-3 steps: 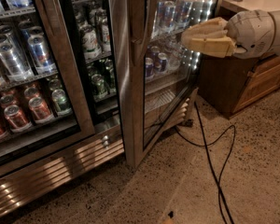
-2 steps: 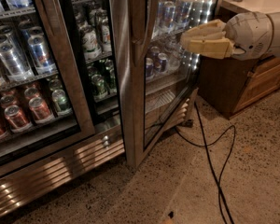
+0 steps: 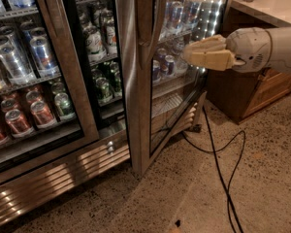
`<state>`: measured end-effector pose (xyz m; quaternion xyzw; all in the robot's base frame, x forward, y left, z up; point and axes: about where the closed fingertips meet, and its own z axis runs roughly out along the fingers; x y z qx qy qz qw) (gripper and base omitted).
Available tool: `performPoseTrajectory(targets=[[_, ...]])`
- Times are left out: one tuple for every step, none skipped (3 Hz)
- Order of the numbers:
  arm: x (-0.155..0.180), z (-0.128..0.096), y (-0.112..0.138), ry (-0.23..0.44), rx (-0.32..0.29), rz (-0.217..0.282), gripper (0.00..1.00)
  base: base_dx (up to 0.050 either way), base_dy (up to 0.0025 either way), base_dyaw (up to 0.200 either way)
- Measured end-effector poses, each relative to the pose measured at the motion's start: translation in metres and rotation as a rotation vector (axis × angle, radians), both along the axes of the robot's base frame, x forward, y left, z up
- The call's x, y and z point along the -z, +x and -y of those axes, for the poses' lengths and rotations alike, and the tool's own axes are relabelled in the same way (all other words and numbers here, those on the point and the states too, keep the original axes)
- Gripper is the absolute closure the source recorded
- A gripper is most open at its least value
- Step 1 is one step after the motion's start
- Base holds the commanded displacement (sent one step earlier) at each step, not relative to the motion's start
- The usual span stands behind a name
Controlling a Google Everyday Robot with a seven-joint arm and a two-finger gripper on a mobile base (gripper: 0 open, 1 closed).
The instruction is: Open right fridge door
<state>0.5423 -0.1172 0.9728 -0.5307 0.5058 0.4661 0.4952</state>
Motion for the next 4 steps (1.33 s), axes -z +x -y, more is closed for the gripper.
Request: performPoseTrajectory(targets=[[0.02, -0.007, 0.003, 0.046, -0.003, -0.101, 1.0, 0.0, 0.0, 0.0], [0.017, -0.008, 0.004, 0.049, -0.004, -0.104, 1.0, 0.0, 0.0, 0.0], [0.056, -0.017, 0.005, 0.032, -0.019, -0.179, 1.0, 0.0, 0.0, 0.0], [0.107, -0.026, -0.004, 0.022, -0.048, -0.275, 1.0, 0.0, 0.0, 0.0]])
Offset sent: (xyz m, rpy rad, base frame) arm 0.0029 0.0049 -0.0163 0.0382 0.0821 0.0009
